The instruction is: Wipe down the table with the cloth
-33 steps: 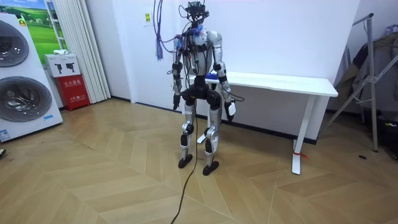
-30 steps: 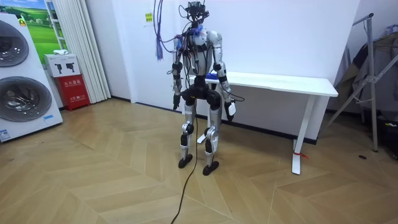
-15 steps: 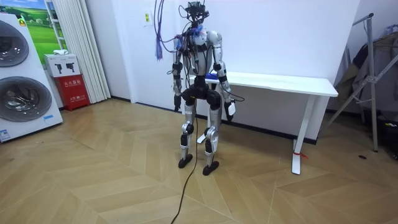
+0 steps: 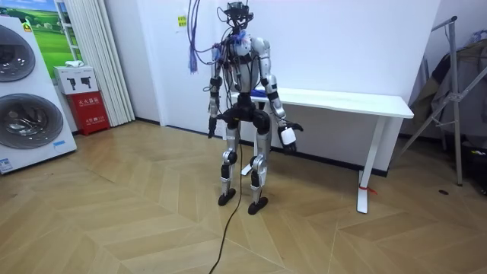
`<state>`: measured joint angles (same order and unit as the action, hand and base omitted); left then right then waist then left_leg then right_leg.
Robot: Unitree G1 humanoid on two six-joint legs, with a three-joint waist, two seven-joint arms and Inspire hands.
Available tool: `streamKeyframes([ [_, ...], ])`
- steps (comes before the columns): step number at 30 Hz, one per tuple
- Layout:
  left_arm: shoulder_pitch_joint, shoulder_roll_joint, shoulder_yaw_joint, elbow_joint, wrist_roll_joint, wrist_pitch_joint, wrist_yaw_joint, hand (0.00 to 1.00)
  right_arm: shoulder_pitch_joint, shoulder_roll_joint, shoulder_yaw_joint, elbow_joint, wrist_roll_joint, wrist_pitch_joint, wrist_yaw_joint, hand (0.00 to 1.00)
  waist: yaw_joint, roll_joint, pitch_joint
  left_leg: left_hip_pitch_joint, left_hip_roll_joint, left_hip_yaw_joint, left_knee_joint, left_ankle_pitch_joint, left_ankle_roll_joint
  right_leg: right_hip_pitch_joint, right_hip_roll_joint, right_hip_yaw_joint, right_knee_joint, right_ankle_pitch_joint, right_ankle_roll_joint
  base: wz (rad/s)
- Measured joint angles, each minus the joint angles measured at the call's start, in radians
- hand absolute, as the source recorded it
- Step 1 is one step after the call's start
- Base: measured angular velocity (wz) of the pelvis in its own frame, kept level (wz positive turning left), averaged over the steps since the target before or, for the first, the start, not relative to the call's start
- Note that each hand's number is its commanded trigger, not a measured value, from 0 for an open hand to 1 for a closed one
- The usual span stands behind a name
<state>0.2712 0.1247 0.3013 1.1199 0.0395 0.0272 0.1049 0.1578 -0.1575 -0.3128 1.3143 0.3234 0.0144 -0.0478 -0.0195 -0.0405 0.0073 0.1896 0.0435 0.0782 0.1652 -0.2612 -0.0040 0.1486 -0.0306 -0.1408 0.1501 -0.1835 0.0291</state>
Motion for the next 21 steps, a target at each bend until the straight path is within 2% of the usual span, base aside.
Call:
streamKeyframes([
  [2, -0.002, 0.020, -0.001, -0.002, 0.014, 0.002, 0.000, 0.00, -0.018, -0.033, -0.039, -0.005, -0.027, 0.007, -0.038, 0.00, -0.009, -0.009, -0.0031, 0.000, -0.001, 0.001, -0.001, 0.000, 0.000, -0.006, -0.001, 0.004, 0.005, 0.000, 0.000, -0.03],
  [4, -0.010, 0.050, -0.003, -0.002, 0.016, 0.005, 0.000, 0.00, -0.053, -0.080, -0.070, -0.057, -0.073, 0.014, -0.115, 0.00, -0.014, -0.014, -0.0030, -0.002, -0.002, 0.011, -0.002, 0.001, 0.002, -0.015, -0.001, 0.015, 0.022, -0.001, 0.001, -0.13],
  [7, -0.005, 0.058, 0.000, -0.021, 0.016, 0.006, 0.001, 0.00, -0.093, -0.128, -0.084, -0.213, -0.165, 0.014, -0.201, 0.00, -0.015, -0.019, -0.0048, -0.005, -0.002, 0.027, -0.004, 0.002, 0.003, -0.035, 0.000, 0.034, 0.036, -0.001, 0.002, -0.19],
  [10, -0.008, 0.059, -0.009, -0.037, 0.017, 0.007, 0.003, 0.00, -0.119, -0.151, -0.083, -0.397, -0.239, 0.008, -0.291, 0.00, -0.011, -0.024, -0.0041, -0.006, -0.001, 0.027, -0.004, 0.002, 0.004, -0.040, 0.001, 0.033, 0.035, -0.001, 0.002, -0.02],
  [12, -0.009, 0.059, -0.024, -0.040, 0.019, 0.009, 0.003, 0.00, -0.140, -0.152, -0.077, -0.494, -0.301, 0.008, -0.340, 0.00, -0.003, -0.025, -0.0032, -0.011, -0.001, 0.027, -0.004, 0.002, 0.004, -0.047, 0.003, 0.033, 0.035, -0.001, 0.002, 0.00],
  [13, -0.010, 0.057, -0.036, -0.041, 0.021, 0.009, 0.003, 0.00, -0.142, -0.151, -0.062, -0.569, -0.349, 0.008, -0.367, 0.00, 0.002, -0.025, -0.0087, -0.016, -0.001, 0.027, -0.004, 0.002, 0.004, -0.053, 0.002, 0.033, 0.035, -0.001, 0.002, 0.00],
  [21, -0.010, 0.051, -0.091, -0.044, 0.020, 0.010, 0.012, 0.00, -0.140, -0.142, 0.070, -1.007, -0.707, -0.007, -0.413, 0.00, 0.033, -0.019, -0.0053, -0.025, 0.000, 0.017, -0.001, 0.003, 0.004, -0.060, 0.002, 0.025, 0.035, -0.001, 0.001, 0.00],
])
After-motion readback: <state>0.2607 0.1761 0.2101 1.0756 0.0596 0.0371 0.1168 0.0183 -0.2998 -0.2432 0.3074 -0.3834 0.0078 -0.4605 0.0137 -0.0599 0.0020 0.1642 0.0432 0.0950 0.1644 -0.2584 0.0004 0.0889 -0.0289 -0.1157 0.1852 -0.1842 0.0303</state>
